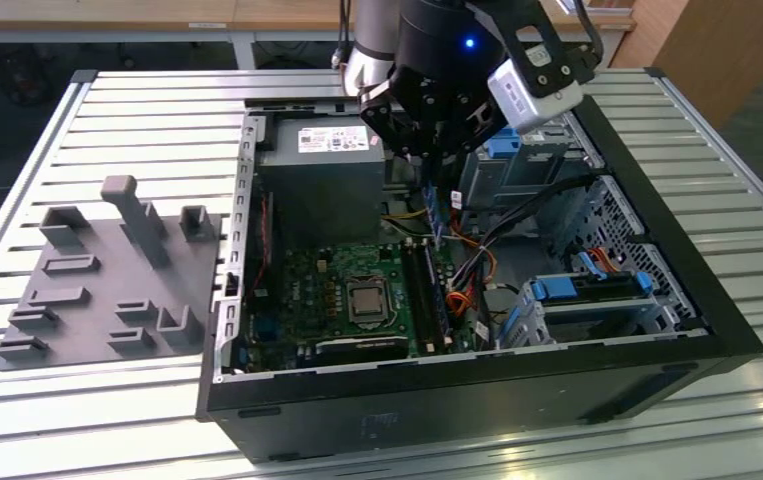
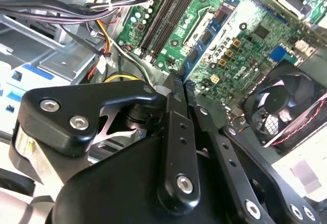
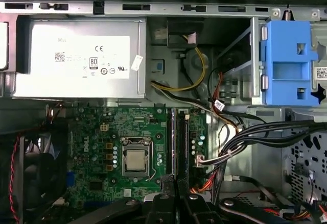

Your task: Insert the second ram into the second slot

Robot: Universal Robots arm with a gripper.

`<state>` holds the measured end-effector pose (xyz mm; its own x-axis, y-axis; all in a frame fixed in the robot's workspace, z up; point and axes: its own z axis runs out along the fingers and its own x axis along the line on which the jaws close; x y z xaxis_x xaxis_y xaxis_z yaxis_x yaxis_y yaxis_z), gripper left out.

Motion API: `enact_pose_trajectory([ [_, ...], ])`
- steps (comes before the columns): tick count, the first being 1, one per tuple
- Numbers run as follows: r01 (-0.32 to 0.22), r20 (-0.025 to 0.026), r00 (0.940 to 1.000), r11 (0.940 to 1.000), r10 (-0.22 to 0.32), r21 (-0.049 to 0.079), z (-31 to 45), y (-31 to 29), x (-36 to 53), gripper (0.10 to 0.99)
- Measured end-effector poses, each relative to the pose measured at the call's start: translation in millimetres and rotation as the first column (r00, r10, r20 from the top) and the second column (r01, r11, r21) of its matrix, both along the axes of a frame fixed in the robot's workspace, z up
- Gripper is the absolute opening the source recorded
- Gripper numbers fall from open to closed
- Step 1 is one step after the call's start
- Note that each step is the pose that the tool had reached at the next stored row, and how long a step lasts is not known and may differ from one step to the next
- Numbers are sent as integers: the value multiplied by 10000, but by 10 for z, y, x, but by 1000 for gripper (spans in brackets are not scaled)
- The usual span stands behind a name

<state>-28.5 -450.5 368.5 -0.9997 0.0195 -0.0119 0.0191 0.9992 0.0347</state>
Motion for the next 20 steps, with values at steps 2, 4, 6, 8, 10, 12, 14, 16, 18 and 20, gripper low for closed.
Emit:
enact_pose_trajectory([
  [2,232,-1,9997,9997,-232,-8,0,0,0,137],
  [4,478,-1,9989,9989,-478,-10,-1,0,0,137],
  [6,556,-1,9985,9985,-556,-11,-2,0,0,137],
  [8,551,-1,9985,9985,-551,-9,-5,-4,-1,137],
  [10,484,-2,9988,9988,-484,-10,-13,-10,-1,137],
  [12,378,-2,9993,9993,-378,-9,-24,-12,-1,137],
  [14,289,-2,9996,9996,-289,-9,-39,-12,-2,137],
  [16,239,-2,9997,9997,-239,-11,-50,-12,-3,137],
  [18,223,-2,9998,9998,-223,-10,-59,-12,-3,137],
  [20,211,-2,9998,9998,-211,-19,-64,-13,-3,137],
])
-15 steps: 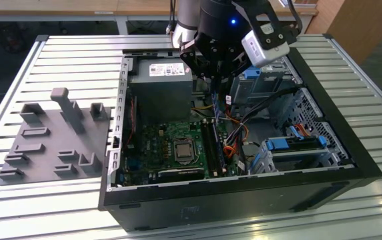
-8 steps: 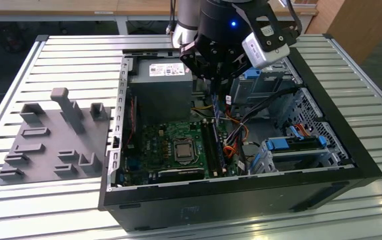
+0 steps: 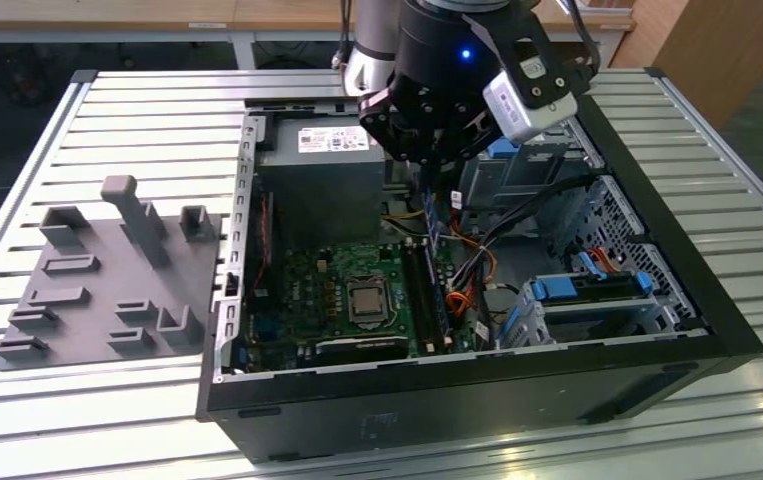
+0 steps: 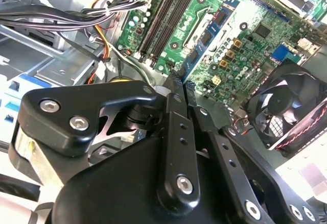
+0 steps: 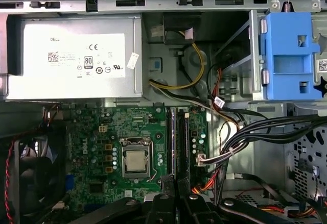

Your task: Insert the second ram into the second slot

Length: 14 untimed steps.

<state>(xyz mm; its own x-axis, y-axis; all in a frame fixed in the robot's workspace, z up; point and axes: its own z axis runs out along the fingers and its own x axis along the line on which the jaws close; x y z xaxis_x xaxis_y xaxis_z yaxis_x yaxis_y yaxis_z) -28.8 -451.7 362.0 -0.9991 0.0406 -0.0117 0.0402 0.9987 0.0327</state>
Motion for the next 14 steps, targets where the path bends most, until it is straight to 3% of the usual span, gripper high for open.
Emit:
enact_pose_trajectory([
  [14,-177,1,9998,9998,177,-25,-43,-1,0,137],
])
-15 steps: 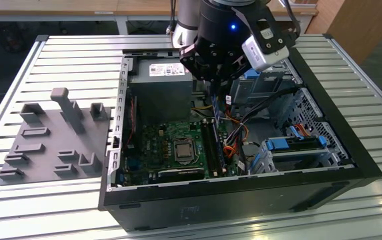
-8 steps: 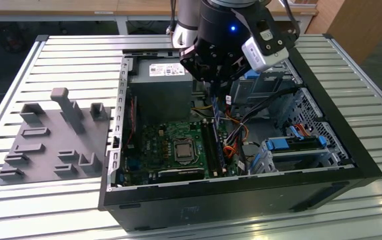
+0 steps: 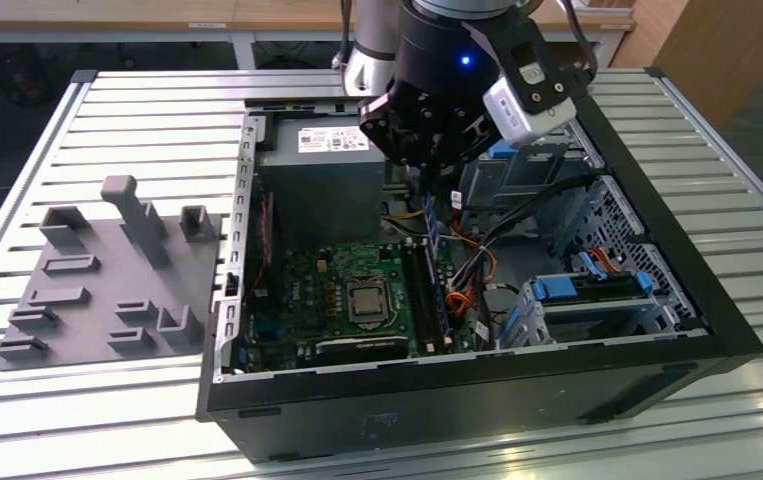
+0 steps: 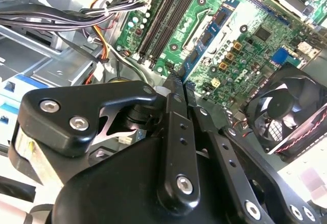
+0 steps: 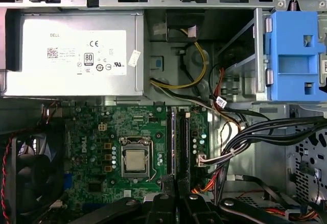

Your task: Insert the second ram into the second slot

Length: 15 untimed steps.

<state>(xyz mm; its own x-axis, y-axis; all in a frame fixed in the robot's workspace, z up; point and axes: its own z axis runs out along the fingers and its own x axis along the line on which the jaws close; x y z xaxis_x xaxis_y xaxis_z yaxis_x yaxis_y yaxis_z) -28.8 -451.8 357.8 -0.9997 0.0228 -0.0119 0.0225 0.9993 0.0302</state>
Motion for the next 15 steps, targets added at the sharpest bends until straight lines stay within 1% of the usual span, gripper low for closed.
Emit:
enact_pose_trajectory([
  [7,-13,-2,10000,10000,13,-4,-47,0,0,137],
  [15,-144,-22,9999,9999,144,1,-85,-1,0,137],
])
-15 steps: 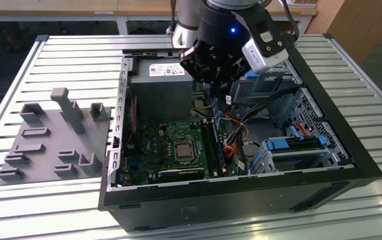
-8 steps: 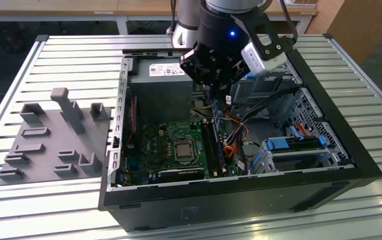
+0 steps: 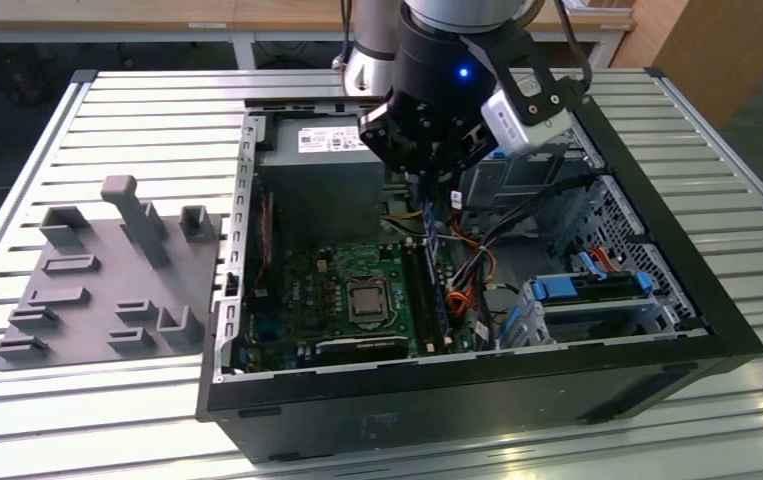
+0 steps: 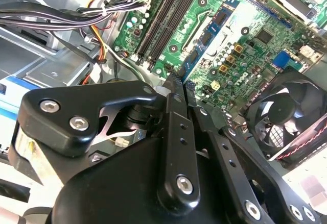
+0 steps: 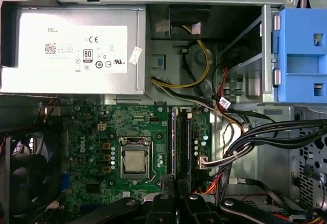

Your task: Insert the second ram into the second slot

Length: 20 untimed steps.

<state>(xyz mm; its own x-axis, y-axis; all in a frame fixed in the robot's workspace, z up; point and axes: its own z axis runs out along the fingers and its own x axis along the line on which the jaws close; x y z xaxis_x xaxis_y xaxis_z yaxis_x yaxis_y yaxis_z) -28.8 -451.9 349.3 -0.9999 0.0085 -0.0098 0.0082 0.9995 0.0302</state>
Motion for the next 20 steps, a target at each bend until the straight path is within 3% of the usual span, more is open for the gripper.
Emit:
enact_pose_trajectory([
  [20,-1,-40,10000,10000,1,3,-69,0,0,137],
])
